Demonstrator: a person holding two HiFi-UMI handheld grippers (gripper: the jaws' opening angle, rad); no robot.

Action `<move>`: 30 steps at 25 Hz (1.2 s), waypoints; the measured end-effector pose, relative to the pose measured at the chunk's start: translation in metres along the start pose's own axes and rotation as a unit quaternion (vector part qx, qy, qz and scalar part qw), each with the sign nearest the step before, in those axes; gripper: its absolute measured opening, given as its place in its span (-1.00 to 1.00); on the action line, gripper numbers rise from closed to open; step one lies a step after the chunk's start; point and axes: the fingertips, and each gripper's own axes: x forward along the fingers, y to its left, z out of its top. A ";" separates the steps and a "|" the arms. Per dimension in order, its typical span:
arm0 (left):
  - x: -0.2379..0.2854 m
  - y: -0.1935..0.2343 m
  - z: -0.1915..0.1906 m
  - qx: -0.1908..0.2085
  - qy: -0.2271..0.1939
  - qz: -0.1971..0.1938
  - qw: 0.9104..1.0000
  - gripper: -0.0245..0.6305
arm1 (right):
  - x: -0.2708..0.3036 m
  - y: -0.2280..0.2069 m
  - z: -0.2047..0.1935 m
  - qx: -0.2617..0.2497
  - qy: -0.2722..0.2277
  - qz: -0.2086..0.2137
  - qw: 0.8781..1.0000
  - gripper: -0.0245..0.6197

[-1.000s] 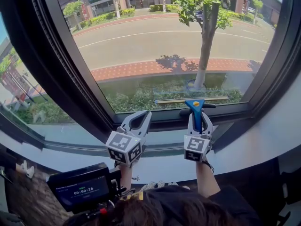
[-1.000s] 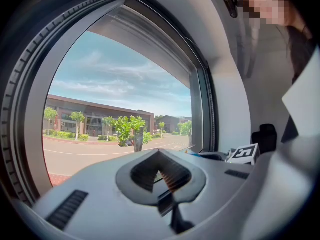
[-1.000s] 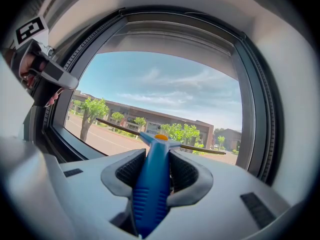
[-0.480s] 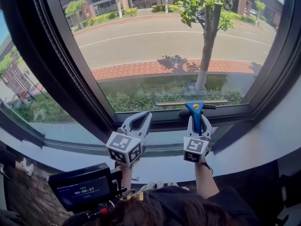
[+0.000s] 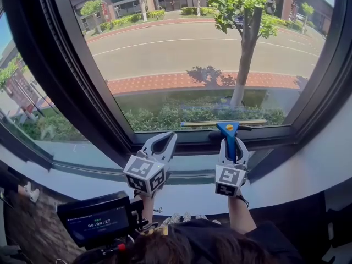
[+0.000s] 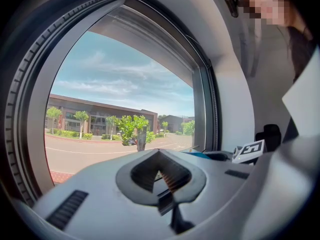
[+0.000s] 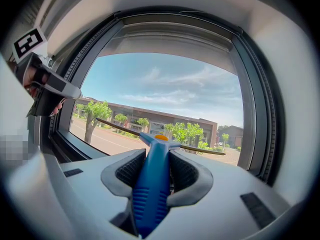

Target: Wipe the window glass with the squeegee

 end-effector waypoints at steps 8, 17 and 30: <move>0.001 -0.004 0.009 0.005 -0.014 0.028 1.000 -0.92 | -0.009 -0.008 0.010 -0.009 -0.011 0.024 1.000 -0.48; -0.012 -0.017 -0.001 0.003 -0.010 0.068 0.998 -0.92 | -0.018 -0.021 0.014 -0.007 -0.026 0.037 0.999 -0.48; -0.035 0.038 -0.009 -0.004 -0.018 0.042 0.999 -0.92 | -0.015 0.025 0.051 0.002 -0.041 0.018 0.999 -0.48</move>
